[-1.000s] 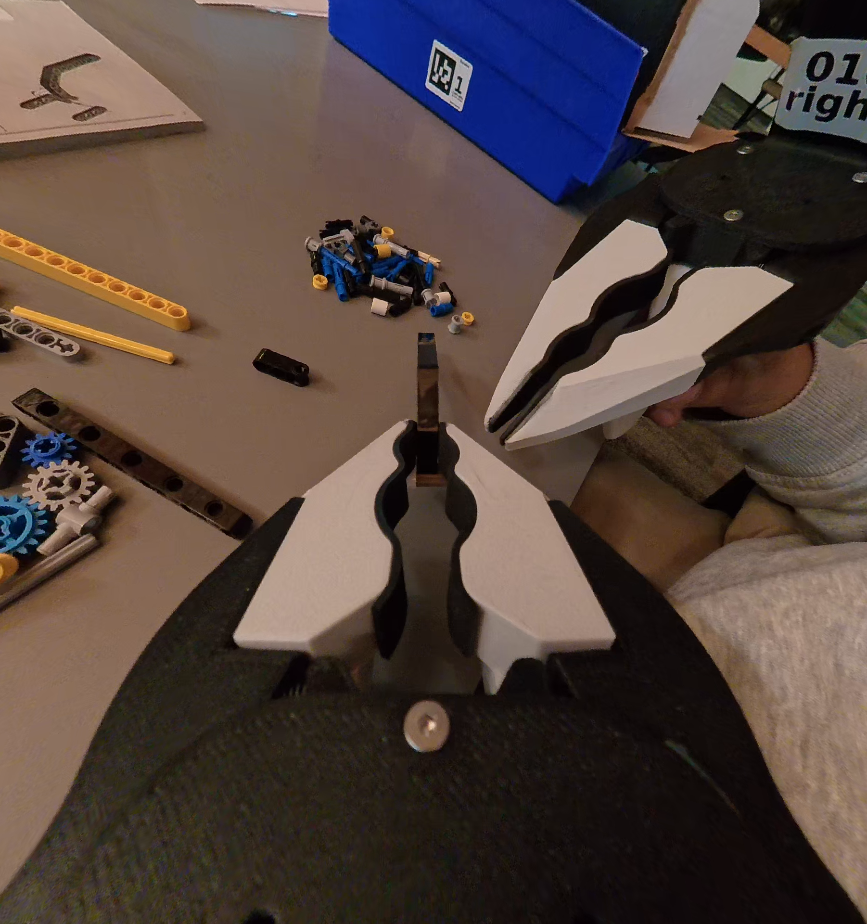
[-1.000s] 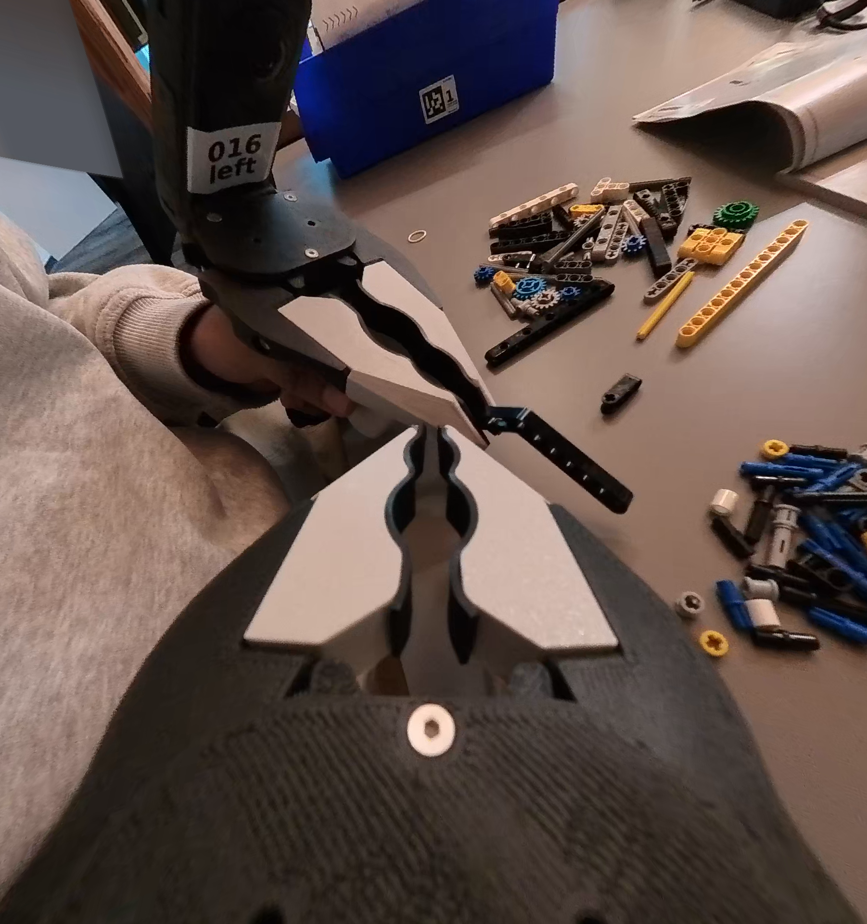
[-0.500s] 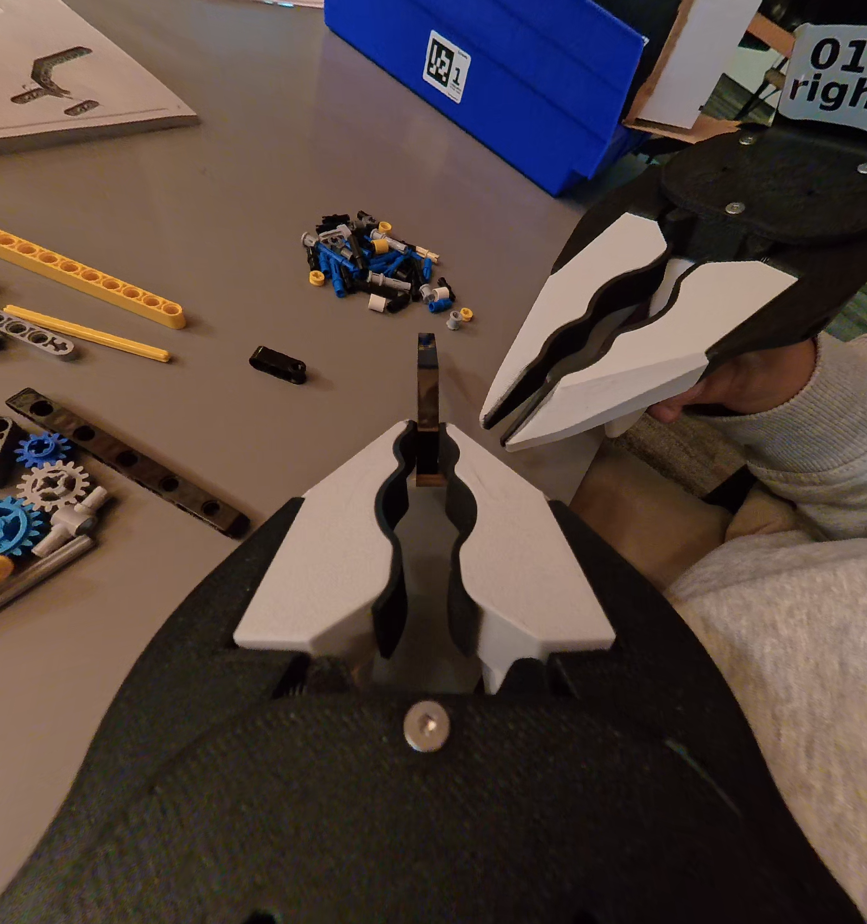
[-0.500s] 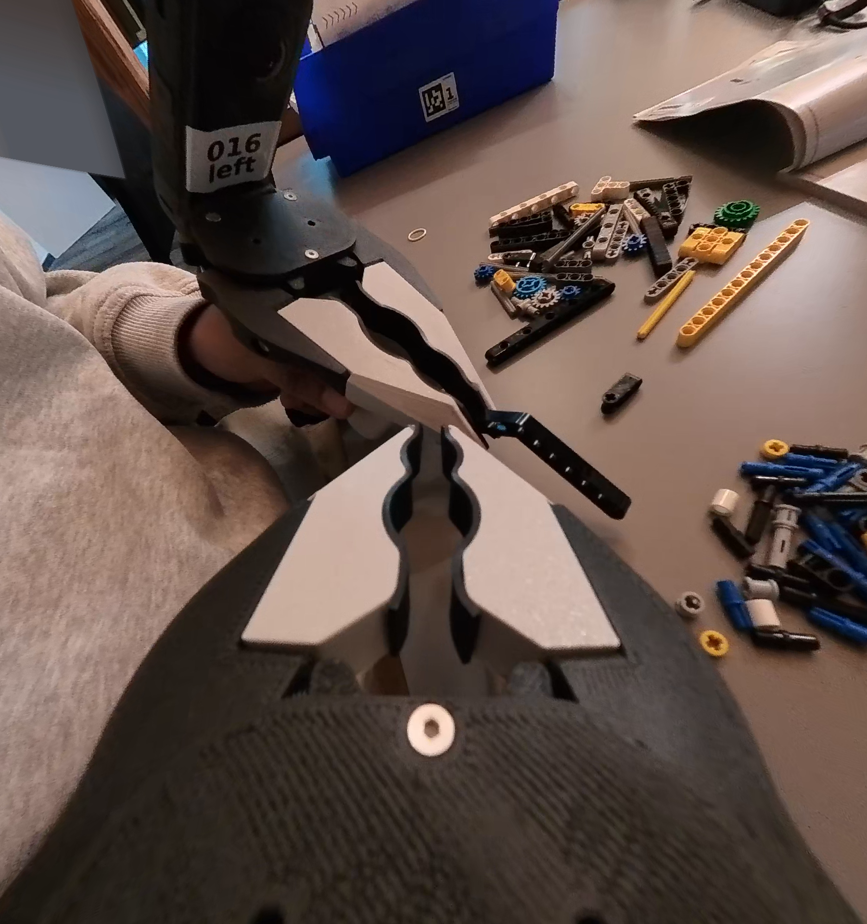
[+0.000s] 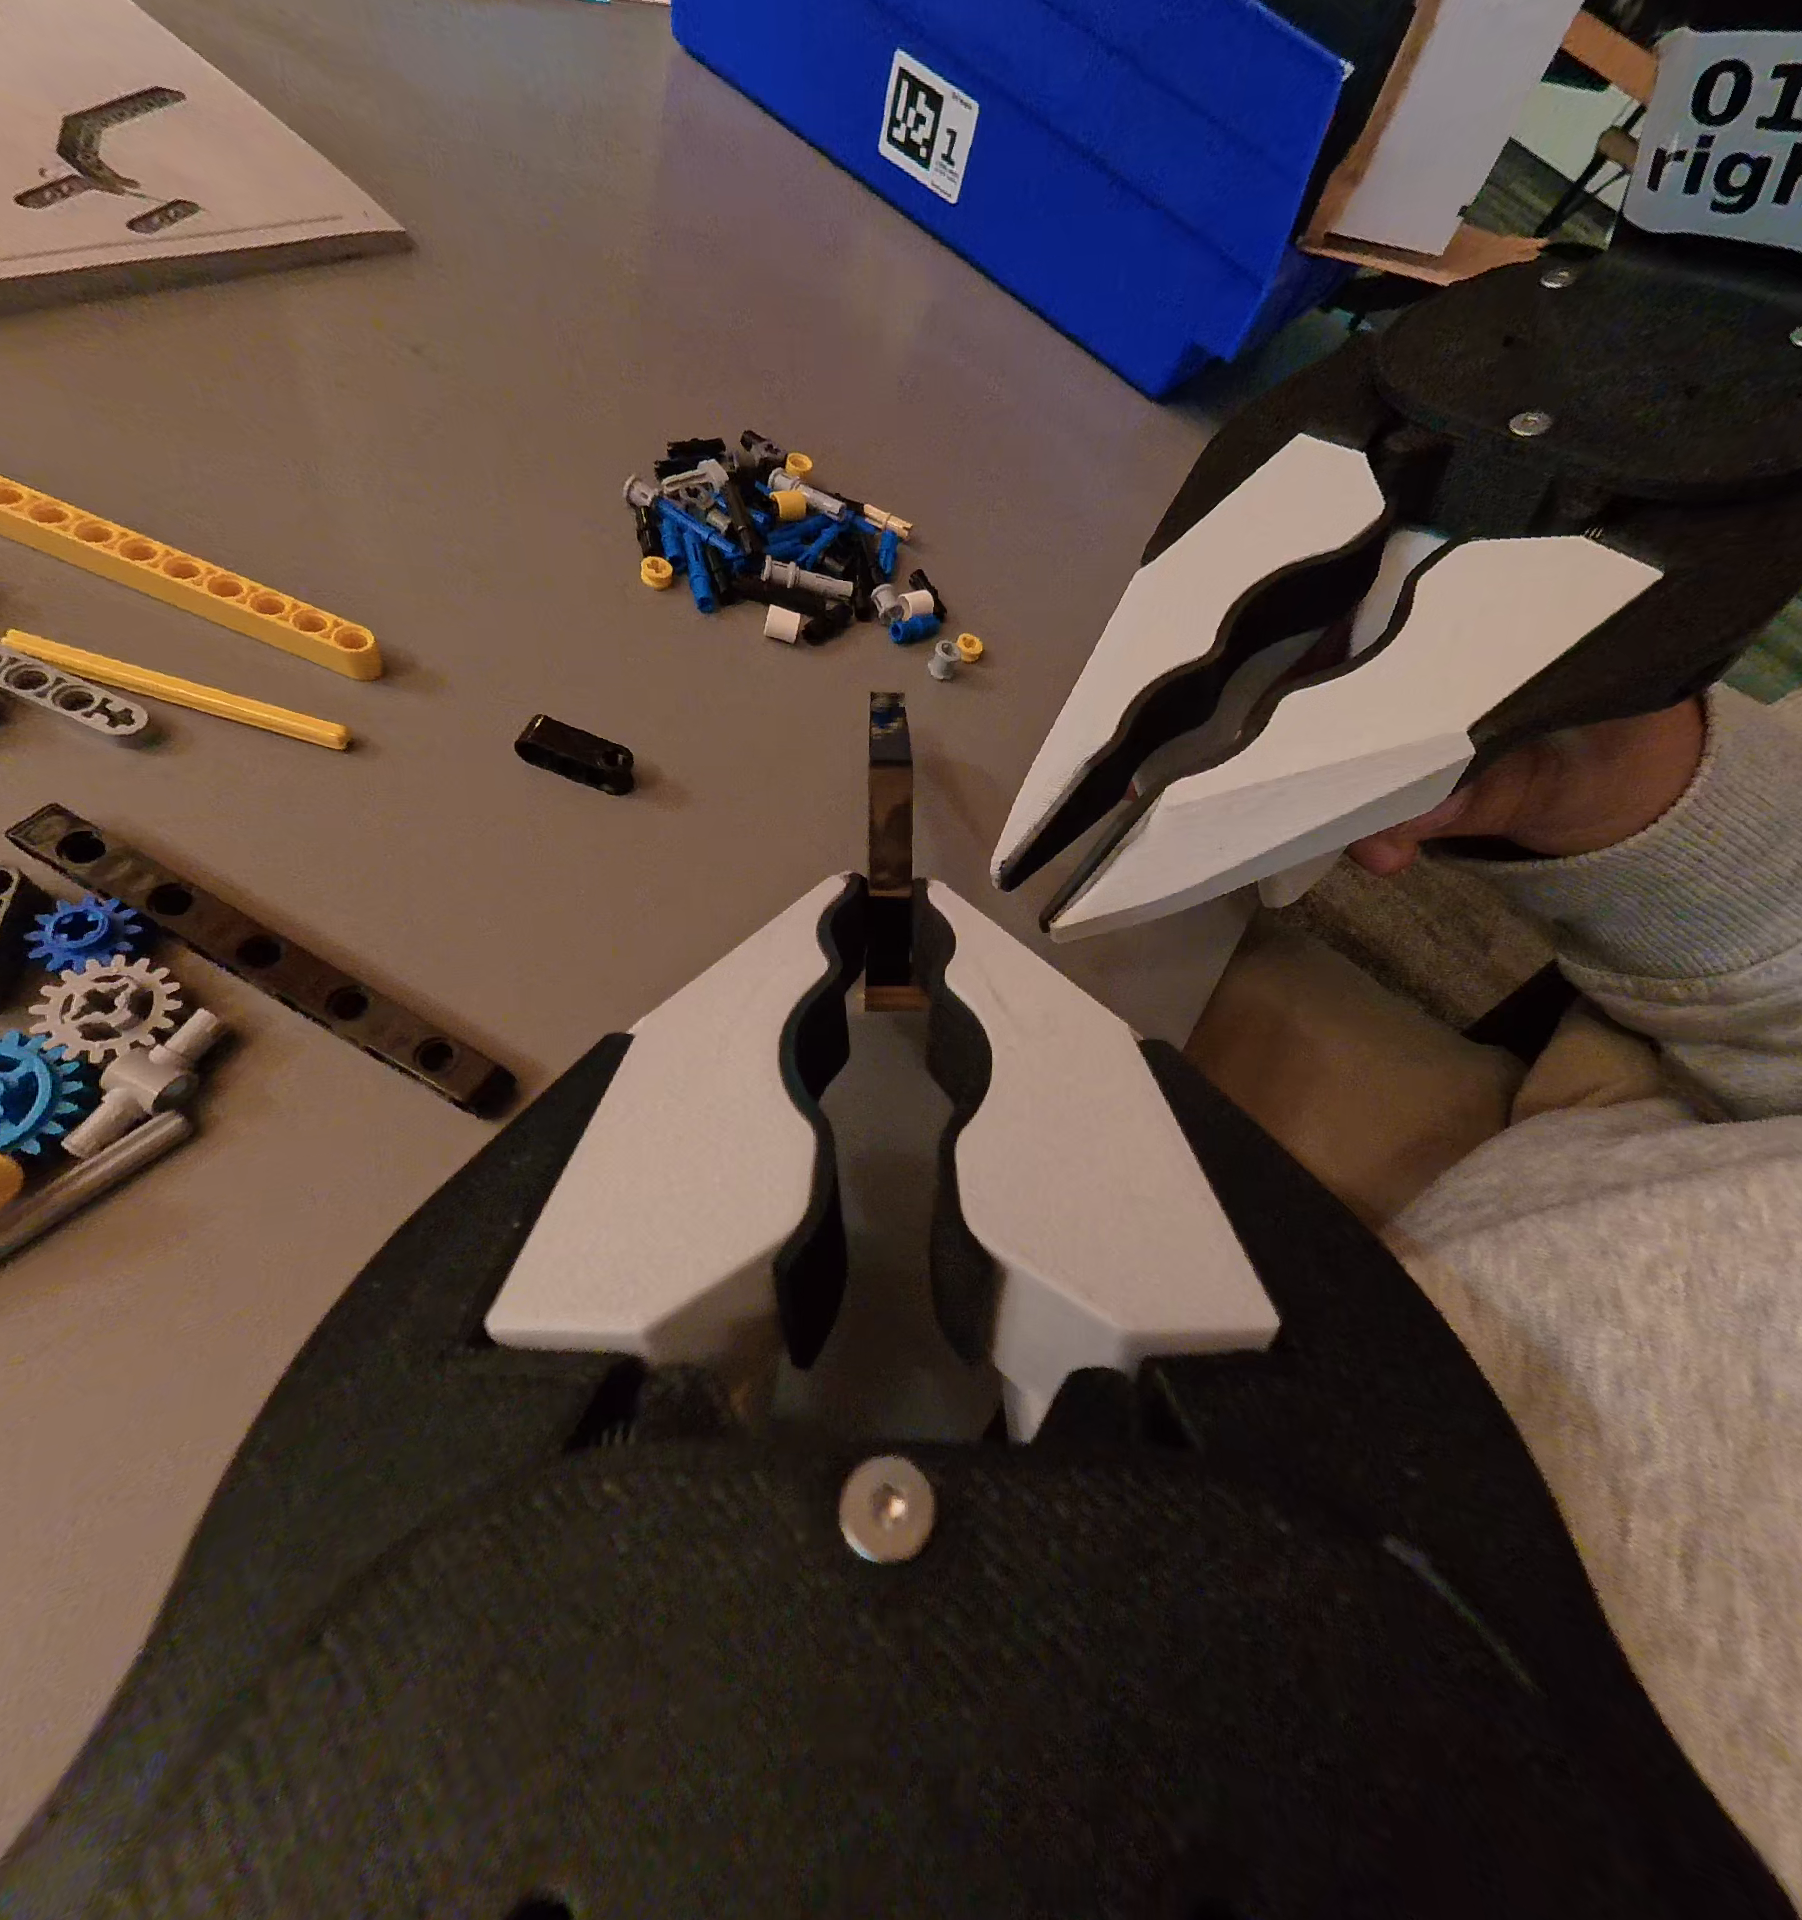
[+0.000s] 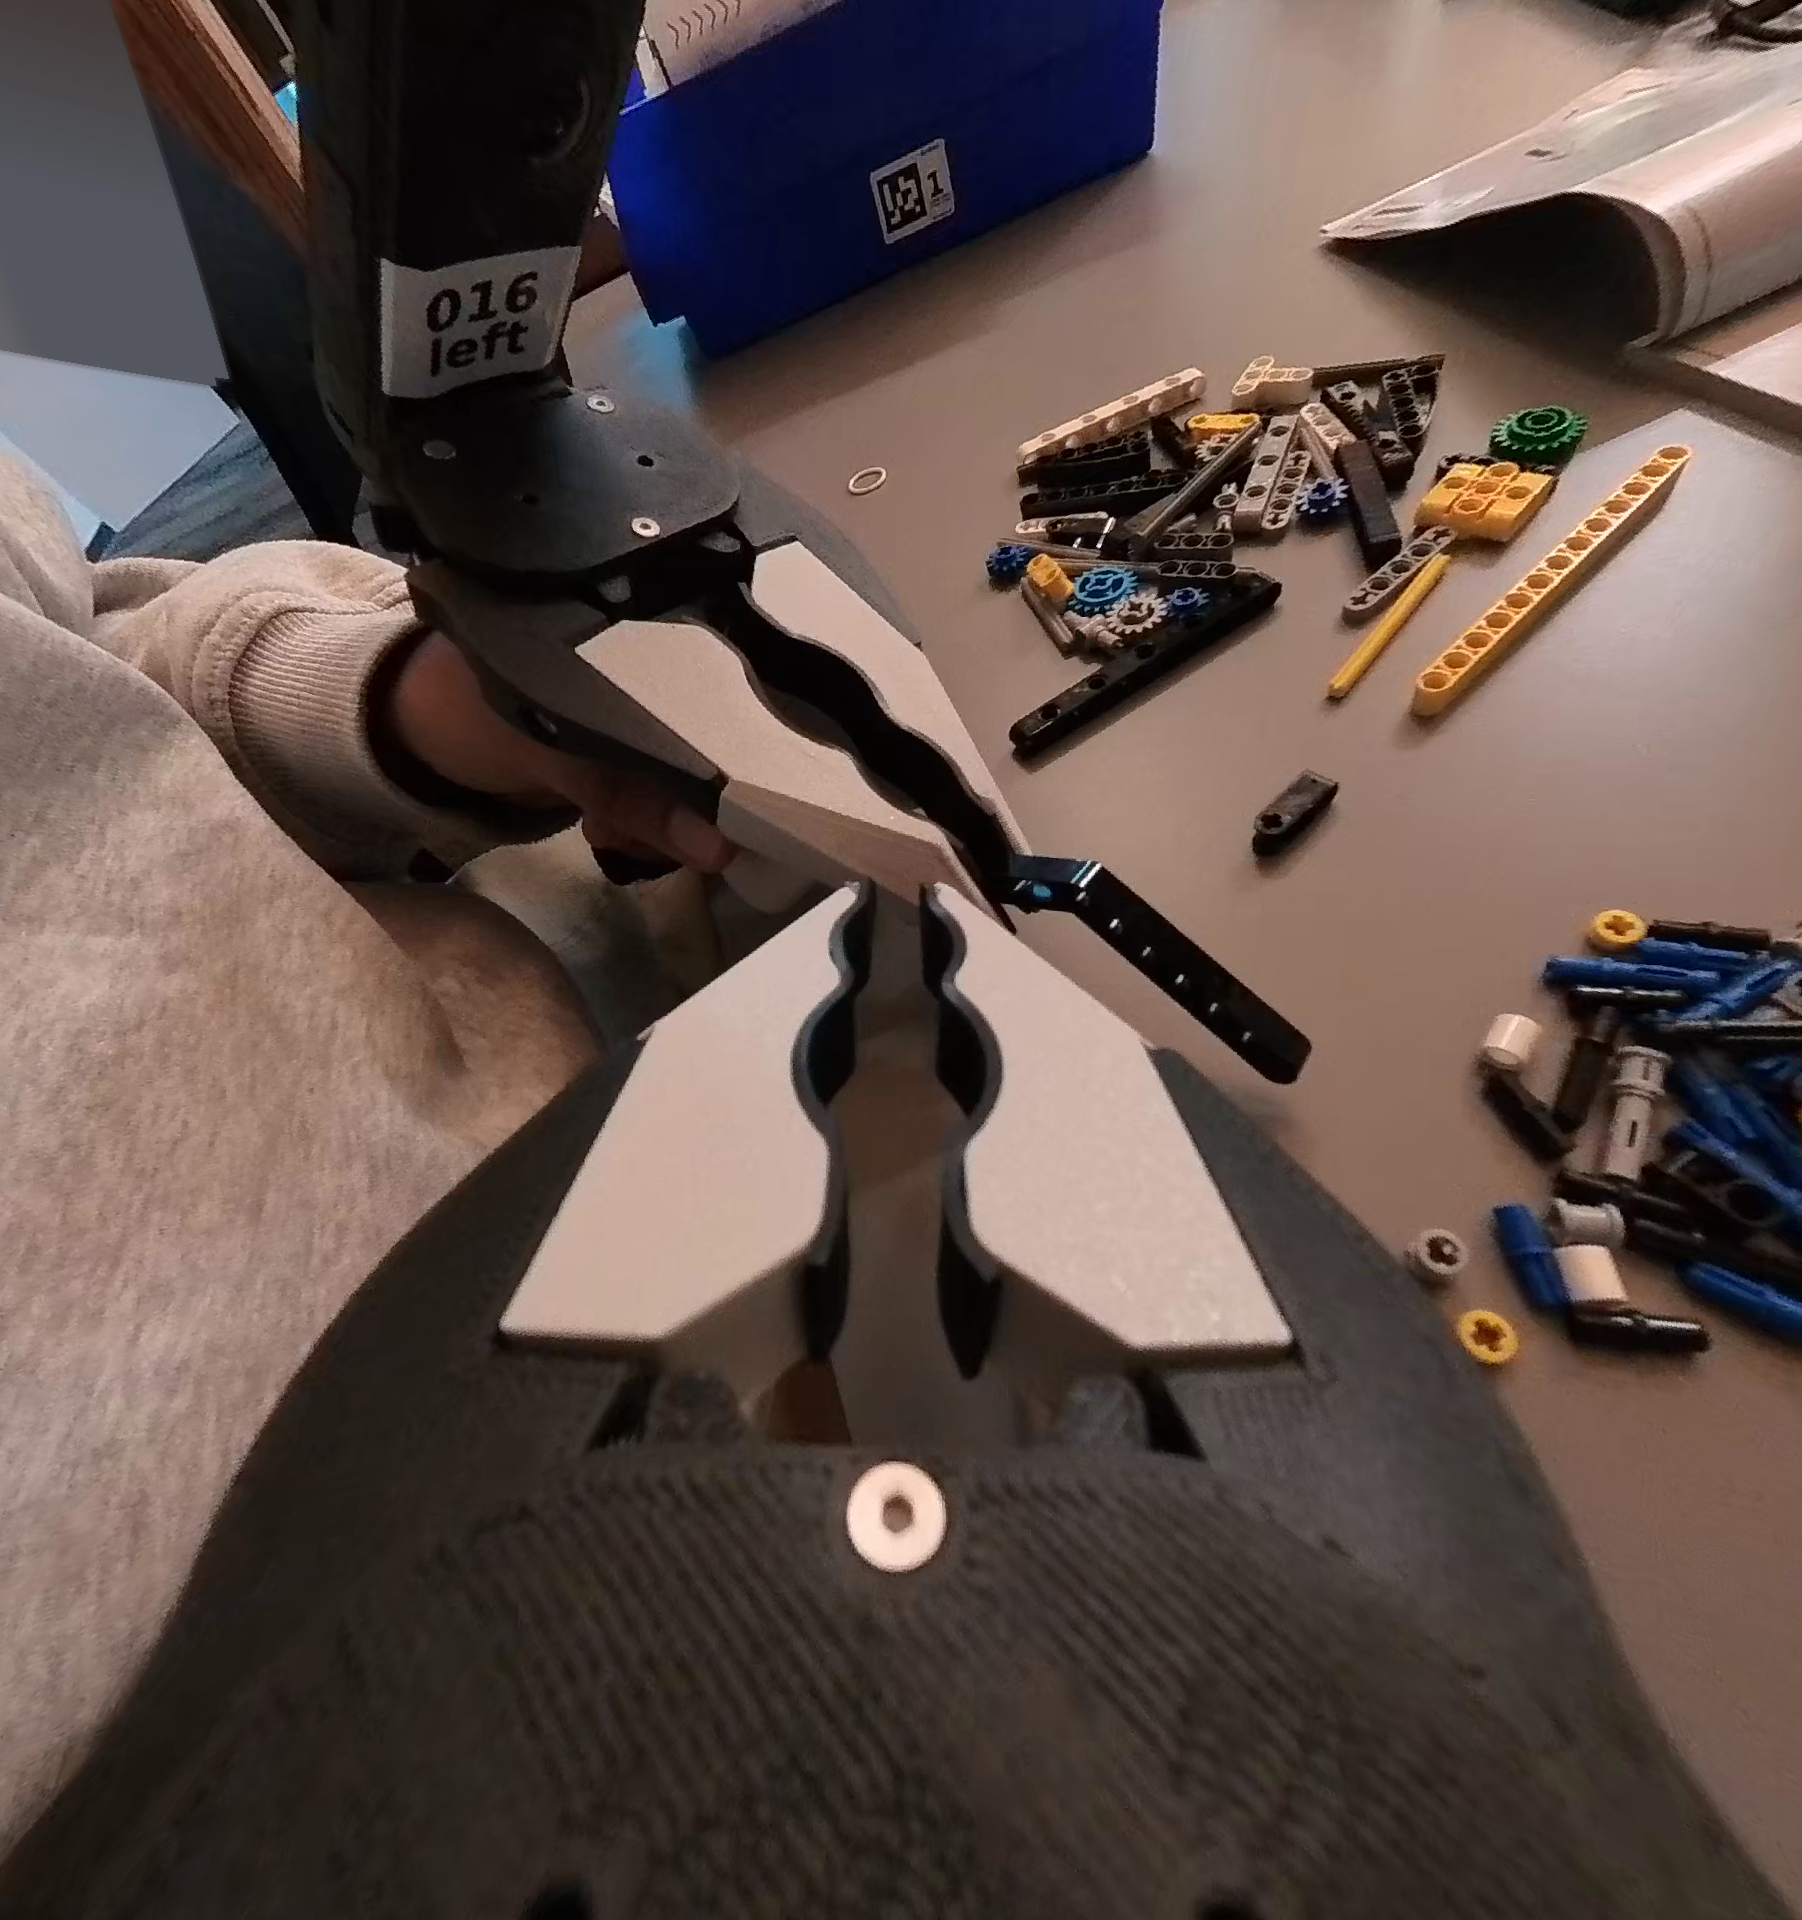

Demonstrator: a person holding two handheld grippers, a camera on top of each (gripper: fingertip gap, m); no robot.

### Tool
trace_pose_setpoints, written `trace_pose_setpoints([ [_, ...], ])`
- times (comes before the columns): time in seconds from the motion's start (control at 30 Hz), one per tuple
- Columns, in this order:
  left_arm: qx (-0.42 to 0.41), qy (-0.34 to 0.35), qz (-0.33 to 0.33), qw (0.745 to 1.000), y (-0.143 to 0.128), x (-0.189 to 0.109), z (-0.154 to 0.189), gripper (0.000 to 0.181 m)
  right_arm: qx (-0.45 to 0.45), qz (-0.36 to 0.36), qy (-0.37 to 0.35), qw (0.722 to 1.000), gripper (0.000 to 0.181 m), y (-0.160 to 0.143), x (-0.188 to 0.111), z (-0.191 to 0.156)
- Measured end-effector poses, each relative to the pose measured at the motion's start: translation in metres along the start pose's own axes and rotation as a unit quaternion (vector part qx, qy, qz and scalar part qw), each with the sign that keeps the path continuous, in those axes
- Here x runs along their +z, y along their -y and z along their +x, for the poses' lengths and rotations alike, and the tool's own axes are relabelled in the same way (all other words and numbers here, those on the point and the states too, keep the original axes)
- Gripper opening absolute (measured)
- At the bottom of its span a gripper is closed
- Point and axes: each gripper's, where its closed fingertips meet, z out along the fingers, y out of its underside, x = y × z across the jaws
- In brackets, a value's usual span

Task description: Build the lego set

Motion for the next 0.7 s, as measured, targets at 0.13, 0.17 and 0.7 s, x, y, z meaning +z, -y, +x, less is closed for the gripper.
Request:
trace_pose_setpoints([
  [0.13, -0.001, 0.000, 0.000, 1.000, 0.0000, 0.0001, -0.0003, 0.005, 0.001, 0.000, 0.001, 1.000, 0.007, 0.0000, 0.0000, 0.0000],
  [0.17, -0.002, 0.000, -0.001, 1.000, 0.0000, 0.0002, -0.0004, 0.005, 0.002, 0.000, 0.001, 1.000, 0.007, 0.0000, 0.0001, 0.0001],
  [0.7, 0.000, 0.007, -0.017, 1.000, -0.0046, 0.0025, -0.0010, 0.006, 0.005, 0.001, 0.000, 1.000, 0.010, 0.0002, -0.0001, 0.0007],
])
